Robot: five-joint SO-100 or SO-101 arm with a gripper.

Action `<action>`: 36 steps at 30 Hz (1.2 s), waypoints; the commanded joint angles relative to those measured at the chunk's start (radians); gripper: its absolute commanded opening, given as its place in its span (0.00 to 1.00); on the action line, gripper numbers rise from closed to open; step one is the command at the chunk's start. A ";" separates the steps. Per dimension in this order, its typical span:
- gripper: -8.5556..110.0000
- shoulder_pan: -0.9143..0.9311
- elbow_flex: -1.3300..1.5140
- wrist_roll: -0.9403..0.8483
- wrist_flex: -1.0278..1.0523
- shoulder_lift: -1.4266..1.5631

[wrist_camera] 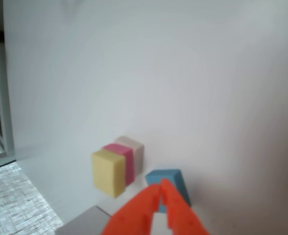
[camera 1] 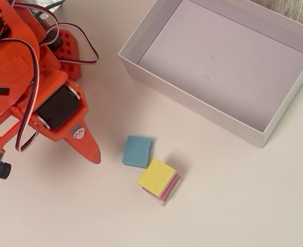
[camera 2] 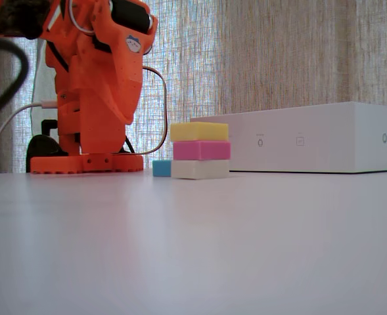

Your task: Grasp the yellow cuboid and put it in the bin.

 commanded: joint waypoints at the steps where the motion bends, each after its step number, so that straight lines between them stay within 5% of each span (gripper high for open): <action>1: 0.00 -0.037 -0.005 -0.040 0.005 -0.005; 22: 0.01 -0.049 -0.005 -0.049 0.005 -0.003; 28: 0.24 -0.058 -0.008 -0.163 -0.015 -0.003; 36: 0.25 -0.075 -0.537 -0.061 0.009 -0.370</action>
